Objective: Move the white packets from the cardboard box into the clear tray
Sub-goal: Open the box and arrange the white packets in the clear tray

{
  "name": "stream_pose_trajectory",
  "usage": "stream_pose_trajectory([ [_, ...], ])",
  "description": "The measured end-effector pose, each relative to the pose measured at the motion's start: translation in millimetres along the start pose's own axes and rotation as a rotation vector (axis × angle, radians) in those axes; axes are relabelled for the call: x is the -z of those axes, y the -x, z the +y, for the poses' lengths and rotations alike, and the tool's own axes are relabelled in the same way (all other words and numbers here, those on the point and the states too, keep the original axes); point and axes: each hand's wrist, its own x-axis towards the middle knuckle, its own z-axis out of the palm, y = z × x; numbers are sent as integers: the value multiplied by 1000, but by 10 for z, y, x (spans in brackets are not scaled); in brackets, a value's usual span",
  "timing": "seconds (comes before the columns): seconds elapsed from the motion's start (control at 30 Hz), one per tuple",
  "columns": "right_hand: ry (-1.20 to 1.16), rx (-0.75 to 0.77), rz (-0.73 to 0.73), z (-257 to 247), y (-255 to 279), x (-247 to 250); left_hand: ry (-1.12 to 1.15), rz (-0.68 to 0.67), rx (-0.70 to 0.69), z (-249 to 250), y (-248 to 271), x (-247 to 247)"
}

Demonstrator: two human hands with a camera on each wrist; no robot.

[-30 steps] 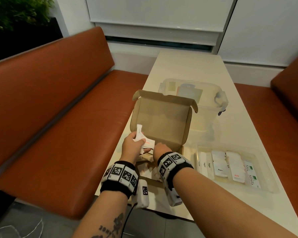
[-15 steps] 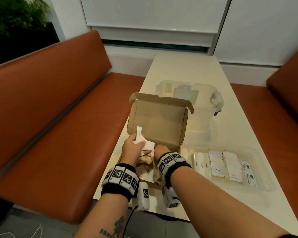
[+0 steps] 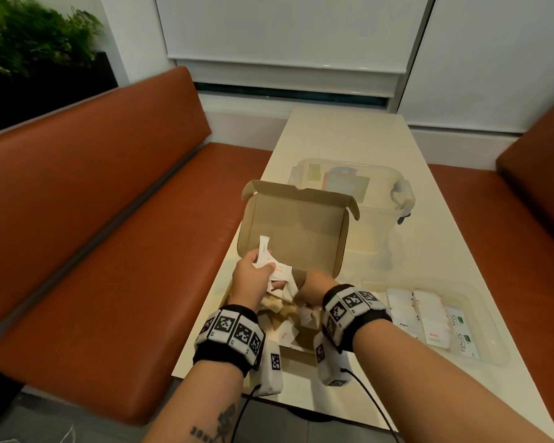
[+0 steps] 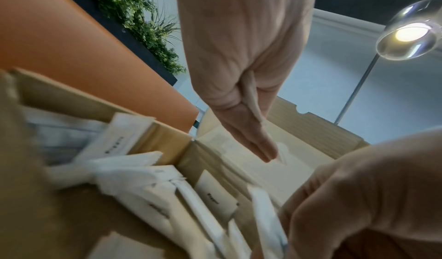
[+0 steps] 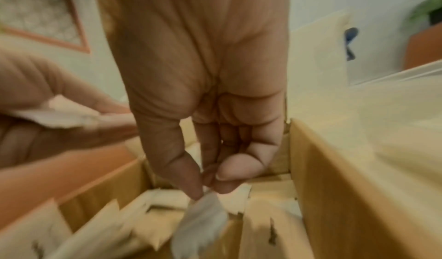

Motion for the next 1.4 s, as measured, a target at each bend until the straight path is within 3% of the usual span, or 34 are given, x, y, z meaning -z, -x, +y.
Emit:
stream_pose_trajectory([
  [0.33,-545,84,166,946,527,521,57,-149,-63,257,188,-648],
  [0.6,-582,3,190,1644,777,678,75,-398,-46,288,428,-1276],
  [0.83,-676,73,427,1841,780,742,-140,-324,-133,115,466,-1556],
  [0.93,-831,96,446,1830,750,783,-198,-403,-145,100,522,-1610],
  [1.03,-956,95,416,1767,685,759,-229,-396,-152,101,564,-1645],
  [1.17,-874,3,398,1672,547,612,-221,-284,-187,119,543,-1607],
  [1.4,-422,-40,402,1393,294,387,-260,-195,-232,157,471,-1493],
])
